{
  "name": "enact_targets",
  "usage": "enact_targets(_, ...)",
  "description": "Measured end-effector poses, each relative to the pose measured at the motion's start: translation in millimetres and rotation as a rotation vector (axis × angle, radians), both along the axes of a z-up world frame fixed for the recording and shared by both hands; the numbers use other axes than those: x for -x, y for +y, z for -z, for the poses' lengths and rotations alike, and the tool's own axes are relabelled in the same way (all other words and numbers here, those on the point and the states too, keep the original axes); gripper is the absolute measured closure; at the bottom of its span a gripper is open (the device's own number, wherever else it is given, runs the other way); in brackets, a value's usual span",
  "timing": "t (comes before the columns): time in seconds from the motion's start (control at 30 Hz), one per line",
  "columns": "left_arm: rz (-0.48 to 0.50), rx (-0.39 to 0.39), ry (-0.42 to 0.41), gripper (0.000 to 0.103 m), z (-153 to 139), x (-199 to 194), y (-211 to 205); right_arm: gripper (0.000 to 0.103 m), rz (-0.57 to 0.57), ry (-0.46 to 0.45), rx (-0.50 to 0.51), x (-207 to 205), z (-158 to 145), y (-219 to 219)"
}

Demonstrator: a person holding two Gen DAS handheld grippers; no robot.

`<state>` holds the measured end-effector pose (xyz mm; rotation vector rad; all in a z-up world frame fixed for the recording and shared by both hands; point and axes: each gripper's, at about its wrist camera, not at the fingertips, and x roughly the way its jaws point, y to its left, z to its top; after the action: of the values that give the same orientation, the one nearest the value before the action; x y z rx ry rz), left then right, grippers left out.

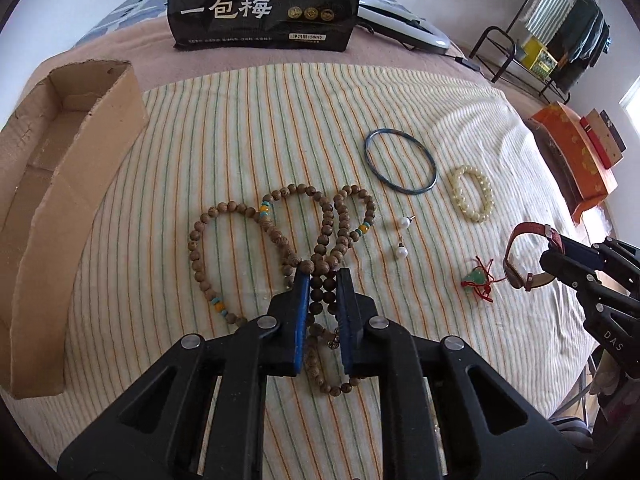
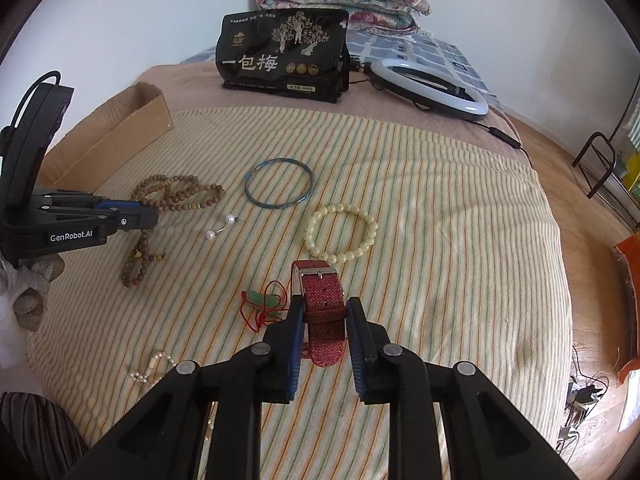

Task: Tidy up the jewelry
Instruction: 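Close left tool on the bead necklace while right tool closes on the red watch strap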

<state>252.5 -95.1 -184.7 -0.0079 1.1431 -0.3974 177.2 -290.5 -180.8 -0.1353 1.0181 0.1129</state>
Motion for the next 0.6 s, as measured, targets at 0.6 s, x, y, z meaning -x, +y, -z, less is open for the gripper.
enact_targets(0.6,-0.058,0.114,-0.146,0.092,-87.9,32.0,45.2,0.084,0.031,-0.131,-0.030,37.4,-67.5,-7.1)
